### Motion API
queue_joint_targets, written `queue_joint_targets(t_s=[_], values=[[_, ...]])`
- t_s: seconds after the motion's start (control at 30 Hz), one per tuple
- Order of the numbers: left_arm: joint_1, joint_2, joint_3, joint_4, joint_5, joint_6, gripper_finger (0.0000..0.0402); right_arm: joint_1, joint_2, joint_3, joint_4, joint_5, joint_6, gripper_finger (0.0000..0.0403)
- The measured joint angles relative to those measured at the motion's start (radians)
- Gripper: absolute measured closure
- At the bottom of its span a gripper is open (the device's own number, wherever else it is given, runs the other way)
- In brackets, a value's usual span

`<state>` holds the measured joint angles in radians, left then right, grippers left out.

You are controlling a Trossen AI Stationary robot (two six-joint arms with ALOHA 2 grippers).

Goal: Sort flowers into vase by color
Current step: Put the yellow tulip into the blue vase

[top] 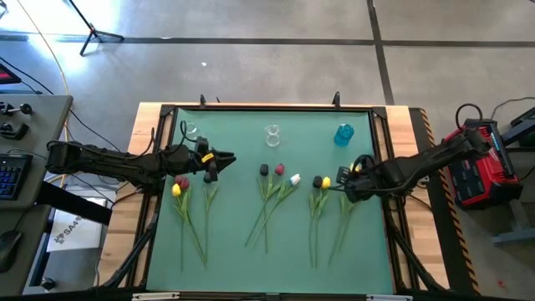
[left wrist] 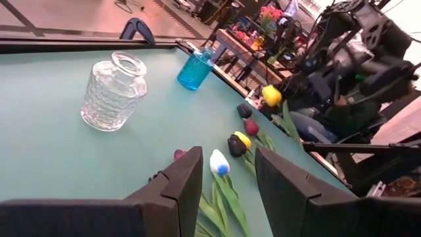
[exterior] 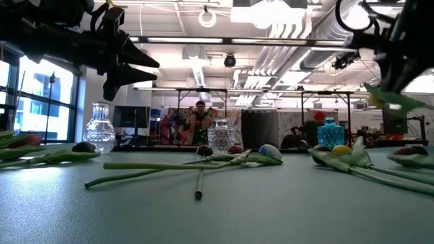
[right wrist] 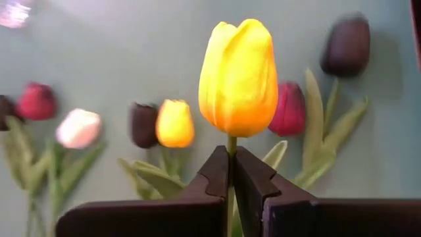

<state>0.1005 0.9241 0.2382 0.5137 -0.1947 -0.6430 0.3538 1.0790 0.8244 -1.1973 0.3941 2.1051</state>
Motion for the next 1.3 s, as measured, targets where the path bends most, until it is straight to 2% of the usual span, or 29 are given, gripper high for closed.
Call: queue_joint_targets(t_s=[0.13, 0.43, 0.6, 0.8, 1.1, 1.3], values=[[0.000, 0.000, 0.000, 0.000, 0.002, -0.006, 0.0273, 0.000, 0.000, 0.074, -0.019, 0.111, -0.078, 0.0402], [0.000, 0.000, 0.000, 0.000, 0.002, -0.007, 0.0273, -0.020, 0.000, 0.263, -0.052, 0.457, -0.385, 0.0403], [0.000, 0.000, 0.000, 0.000, 0.002, -0.008, 0.0273, -0.080, 0.000, 0.341, -0.122, 0.631, -0.516, 0.0403], [0.000, 0.000, 0.000, 0.000, 0.002, -0.008, 0.0273, -0.205, 0.000, 0.375, -0.152, 0.833, -0.665, 0.0403], [-0.004, 0.000, 0.000, 0.000, 0.003, -0.010, 0.0273, -0.442, 0.000, 0.375, -0.118, 0.988, -0.842, 0.0403], [-0.004, 0.000, 0.000, 0.000, 0.003, -0.010, 0.0273, -0.534, 0.000, 0.375, 0.077, 1.006, -1.052, 0.0403]])
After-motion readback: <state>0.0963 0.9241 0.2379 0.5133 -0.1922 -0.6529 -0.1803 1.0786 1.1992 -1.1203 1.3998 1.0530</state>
